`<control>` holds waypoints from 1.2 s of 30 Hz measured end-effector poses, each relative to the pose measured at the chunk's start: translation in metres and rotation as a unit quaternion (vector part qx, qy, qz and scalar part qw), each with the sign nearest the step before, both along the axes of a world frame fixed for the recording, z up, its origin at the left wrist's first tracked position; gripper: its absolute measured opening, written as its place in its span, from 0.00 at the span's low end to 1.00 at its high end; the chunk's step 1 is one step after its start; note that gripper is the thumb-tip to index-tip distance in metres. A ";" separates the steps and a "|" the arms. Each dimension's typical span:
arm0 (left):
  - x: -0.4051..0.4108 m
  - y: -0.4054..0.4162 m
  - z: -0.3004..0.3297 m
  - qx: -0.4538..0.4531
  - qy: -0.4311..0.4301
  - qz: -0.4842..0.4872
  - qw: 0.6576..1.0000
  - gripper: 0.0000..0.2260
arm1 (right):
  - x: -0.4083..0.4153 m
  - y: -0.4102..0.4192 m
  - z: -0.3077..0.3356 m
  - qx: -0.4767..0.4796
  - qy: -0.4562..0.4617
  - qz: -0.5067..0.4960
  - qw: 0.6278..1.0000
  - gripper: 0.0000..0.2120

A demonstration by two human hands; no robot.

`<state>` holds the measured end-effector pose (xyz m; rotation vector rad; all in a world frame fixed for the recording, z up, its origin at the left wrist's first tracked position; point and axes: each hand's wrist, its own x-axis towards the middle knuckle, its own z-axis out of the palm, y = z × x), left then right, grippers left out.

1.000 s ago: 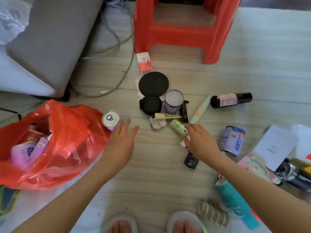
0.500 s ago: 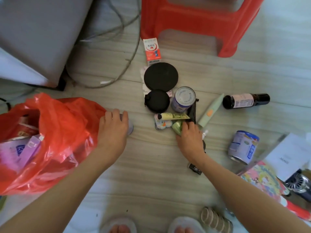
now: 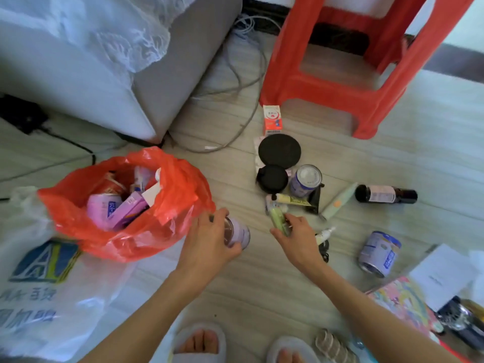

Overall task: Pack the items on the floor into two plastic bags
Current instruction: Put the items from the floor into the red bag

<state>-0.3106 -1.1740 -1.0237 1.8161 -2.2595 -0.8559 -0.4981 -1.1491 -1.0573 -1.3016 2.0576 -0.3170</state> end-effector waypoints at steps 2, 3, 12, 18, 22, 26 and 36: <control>0.020 0.014 0.026 -0.042 0.053 0.015 0.998 0.29 | 0.012 0.001 0.022 -0.022 -0.027 0.006 0.999 0.23; 0.033 0.017 0.037 -0.060 0.071 0.023 0.995 0.30 | 0.019 -0.001 0.034 -0.041 -0.045 0.003 0.998 0.23; 0.143 0.003 0.111 -0.198 0.062 0.244 0.947 0.26 | 0.105 -0.039 0.140 -0.166 -0.092 0.148 0.971 0.16; 0.170 -0.010 0.073 -0.035 -0.024 0.235 0.971 0.32 | 0.169 -0.090 0.150 -0.181 -0.047 0.229 0.955 0.16; 0.167 0.007 0.046 0.033 -0.026 0.204 0.978 0.25 | 0.198 -0.107 0.116 -0.150 0.008 0.292 0.945 0.13; 0.170 0.006 0.040 0.026 -0.044 0.229 0.972 0.27 | 0.200 -0.098 0.089 -0.109 0.039 0.351 0.929 0.13; 0.172 -0.012 0.044 -0.013 -0.072 0.265 0.962 0.29 | 0.210 -0.098 0.096 -0.120 0.072 0.278 0.950 0.13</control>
